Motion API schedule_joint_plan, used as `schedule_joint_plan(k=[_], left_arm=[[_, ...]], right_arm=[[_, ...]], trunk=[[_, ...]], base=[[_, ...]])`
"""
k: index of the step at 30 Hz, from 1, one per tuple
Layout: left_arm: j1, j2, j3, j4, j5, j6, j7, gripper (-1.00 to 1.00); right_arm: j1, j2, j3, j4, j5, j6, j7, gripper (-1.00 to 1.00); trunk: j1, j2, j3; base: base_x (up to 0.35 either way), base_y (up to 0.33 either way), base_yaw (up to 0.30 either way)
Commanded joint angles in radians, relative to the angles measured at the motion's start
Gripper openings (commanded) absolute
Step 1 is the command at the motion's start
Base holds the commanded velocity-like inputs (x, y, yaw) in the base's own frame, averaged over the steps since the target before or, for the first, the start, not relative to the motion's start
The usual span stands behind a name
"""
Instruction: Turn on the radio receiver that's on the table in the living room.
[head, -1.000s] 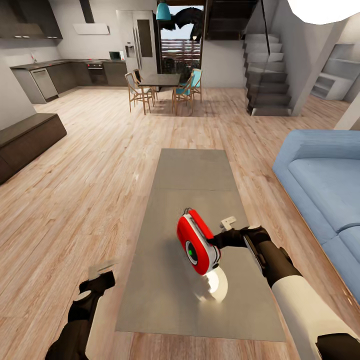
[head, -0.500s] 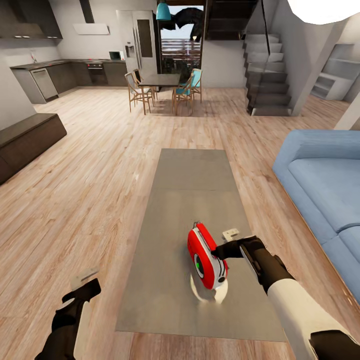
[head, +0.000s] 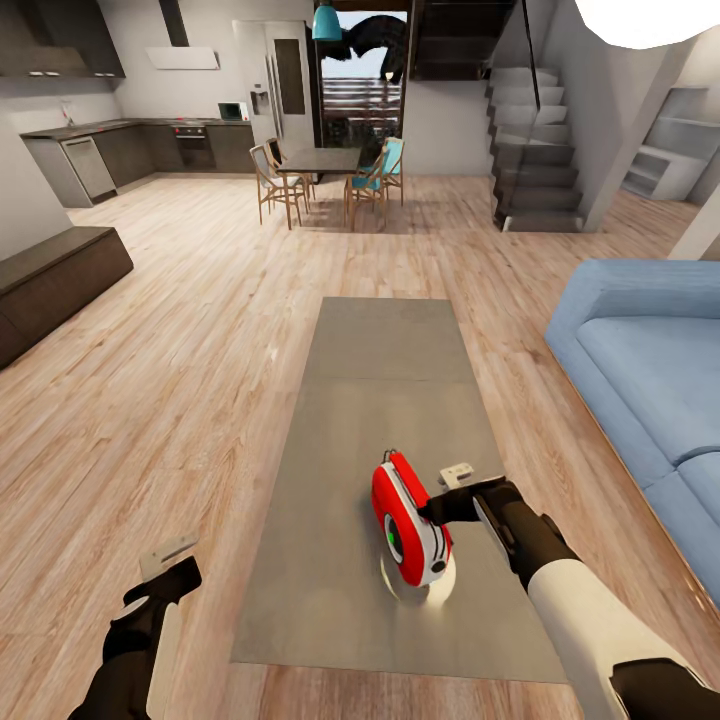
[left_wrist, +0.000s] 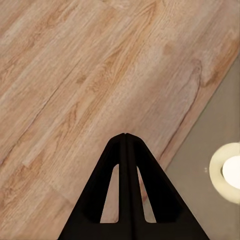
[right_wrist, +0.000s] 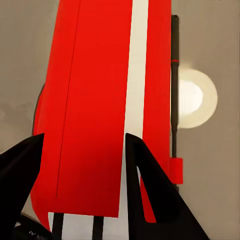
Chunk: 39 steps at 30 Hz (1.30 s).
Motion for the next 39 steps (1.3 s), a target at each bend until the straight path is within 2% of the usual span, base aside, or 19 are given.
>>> schedule_joint_plan(k=[1, 4, 7, 28, 39], left_arm=[[0.000, 0.000, 0.000, 0.000, 0.000, 0.000, 0.000, -1.00], [0.000, 0.000, 0.000, 0.001, 0.000, -0.001, 0.000, -1.00], [0.000, 0.000, 0.000, 0.003, 0.000, -0.001, 0.000, -1.00], [0.000, 0.000, -0.001, 0.008, 0.002, -0.005, 0.000, -1.00], [0.000, 0.000, -0.003, 0.011, 0.000, -0.006, 0.000, -1.00]], right_arm=[[0.000, 0.000, 0.000, 0.001, -0.021, 0.000, 0.000, -1.00], [0.000, 0.000, 0.000, 0.008, -0.060, -0.009, -0.001, -1.00], [0.000, 0.000, 0.000, 0.014, -0.074, -0.024, -0.001, -1.00], [0.000, 0.000, 0.001, 0.031, -0.079, -0.036, -0.003, -1.00], [0.000, 0.000, 0.001, 0.040, -0.078, -0.047, -0.006, -1.00]], trunk=[[0.000, 0.000, 0.000], [0.000, 0.000, 0.000], [0.000, 0.000, 0.000], [0.000, 0.000, 0.000], [0.042, -0.077, -0.034]], base=[[0.000, 0.000, 0.000], [0.000, 0.000, 0.000], [0.000, 0.000, 0.000], [0.000, 0.000, 0.000], [0.000, 0.000, 0.000]])
